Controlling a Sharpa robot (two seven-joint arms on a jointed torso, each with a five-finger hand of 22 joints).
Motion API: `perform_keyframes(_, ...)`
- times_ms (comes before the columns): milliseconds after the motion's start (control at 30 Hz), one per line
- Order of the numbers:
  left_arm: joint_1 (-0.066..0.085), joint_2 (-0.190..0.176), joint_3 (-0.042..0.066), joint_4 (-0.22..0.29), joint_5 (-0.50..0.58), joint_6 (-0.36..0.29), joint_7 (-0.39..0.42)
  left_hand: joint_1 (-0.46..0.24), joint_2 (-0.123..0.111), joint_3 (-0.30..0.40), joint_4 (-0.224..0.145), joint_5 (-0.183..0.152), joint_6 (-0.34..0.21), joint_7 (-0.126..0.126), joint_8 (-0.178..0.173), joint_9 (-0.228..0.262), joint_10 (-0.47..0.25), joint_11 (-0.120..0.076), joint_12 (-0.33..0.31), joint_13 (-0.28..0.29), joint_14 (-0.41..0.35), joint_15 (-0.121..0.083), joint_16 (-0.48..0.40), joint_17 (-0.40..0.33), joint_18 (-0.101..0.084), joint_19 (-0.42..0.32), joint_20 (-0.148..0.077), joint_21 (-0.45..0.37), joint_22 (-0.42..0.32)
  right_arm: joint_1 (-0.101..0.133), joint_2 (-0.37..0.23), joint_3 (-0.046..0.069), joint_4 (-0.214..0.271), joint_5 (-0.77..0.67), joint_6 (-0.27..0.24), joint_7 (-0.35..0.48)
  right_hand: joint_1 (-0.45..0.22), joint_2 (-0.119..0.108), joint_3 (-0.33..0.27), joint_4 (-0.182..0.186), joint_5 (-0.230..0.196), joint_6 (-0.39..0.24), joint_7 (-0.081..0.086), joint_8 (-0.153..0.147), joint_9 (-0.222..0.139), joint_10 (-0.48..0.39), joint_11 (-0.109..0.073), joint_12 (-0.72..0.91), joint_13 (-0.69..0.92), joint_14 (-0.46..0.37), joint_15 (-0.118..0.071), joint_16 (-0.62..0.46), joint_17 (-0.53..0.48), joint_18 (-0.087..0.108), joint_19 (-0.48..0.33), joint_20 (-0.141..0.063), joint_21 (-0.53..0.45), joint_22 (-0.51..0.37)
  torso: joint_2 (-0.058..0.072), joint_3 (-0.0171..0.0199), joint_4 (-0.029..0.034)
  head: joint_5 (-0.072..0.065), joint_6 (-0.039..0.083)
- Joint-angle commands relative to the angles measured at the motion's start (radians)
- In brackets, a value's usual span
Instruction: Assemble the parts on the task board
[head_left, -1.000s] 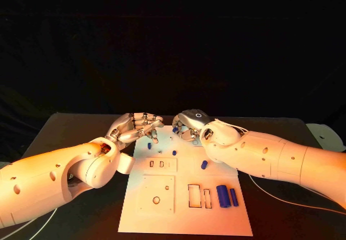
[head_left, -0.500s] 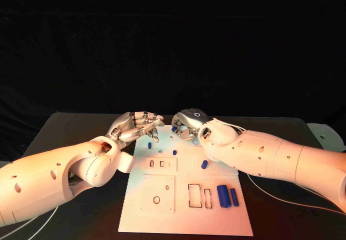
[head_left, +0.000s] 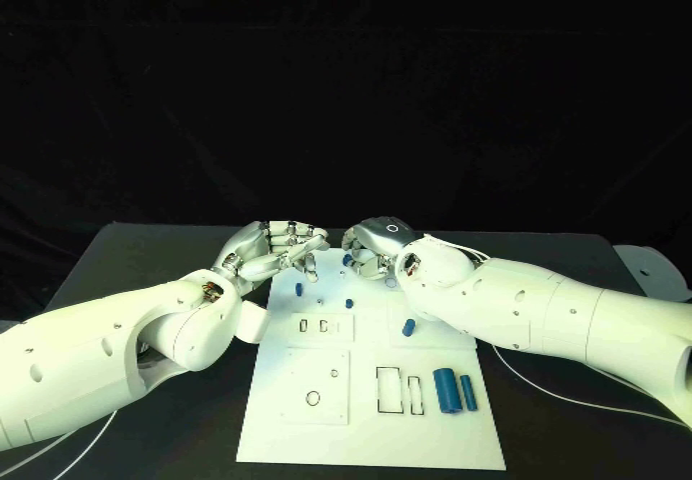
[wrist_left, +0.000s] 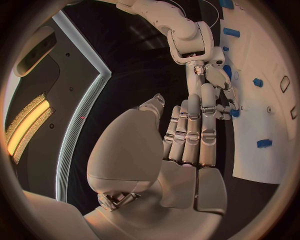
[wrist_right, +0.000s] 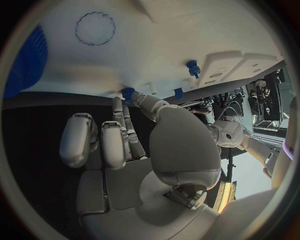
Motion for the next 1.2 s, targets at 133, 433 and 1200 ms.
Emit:
perform_keyframes(133,0.002,0.0,0.001,0.0,0.004,0.014,0.005,-0.006,0.003,0.004,0.001,0.004,-0.008,0.004,-0.003,0.002,-0.008,0.003,-0.002,-0.001,-0.004,0.001,0.003,0.001,0.002,-0.008,-0.002,0.005,0.002,0.0,-0.016,0.0,0.01,-0.007,0.0,-0.01,-0.006,-0.02,-0.009,0.007,-0.002,-0.06,0.011,-0.042,-0.015,-0.05,0.011,-0.014,-0.011,0.023,0.011,-0.016,-0.028,-0.004,-0.014,0.01,-0.021,-0.027,0.0,0.0005,-0.0018,0.001,0.003)
perform_keyframes(433,0.002,-0.008,0.001,0.0,0.007,0.013,0.004,-0.006,0.003,0.004,0.001,0.004,-0.008,0.004,-0.003,0.002,-0.008,0.003,-0.002,-0.001,-0.004,0.001,0.003,0.001,0.002,-0.008,-0.002,0.005,0.002,0.017,-0.143,0.011,0.142,0.055,-0.029,-0.004,0.01,-0.013,-0.002,0.012,0.019,0.0,0.003,-0.023,-0.001,0.013,0.0,0.032,-0.008,0.032,0.005,0.006,0.001,-0.015,0.01,0.011,0.023,0.041,-0.002,0.0018,-0.0102,-0.001,0.012)
perform_keyframes(1200,0.002,-0.009,0.0,-0.005,0.012,0.017,0.0,-0.007,0.003,0.004,0.001,0.004,-0.009,0.004,-0.003,0.002,-0.008,0.003,-0.002,-0.001,-0.005,0.001,0.002,0.001,0.003,-0.01,-0.001,0.006,0.003,0.057,-0.367,0.023,0.248,0.381,0.208,-0.035,-0.005,-0.029,-0.144,0.075,0.069,-0.092,-0.006,0.092,0.078,0.38,-0.023,1.275,1.18,0.082,-0.011,0.153,0.27,-0.057,0.078,-0.008,0.176,0.278,-0.008,0.0046,-0.0312,0.005,0.008)
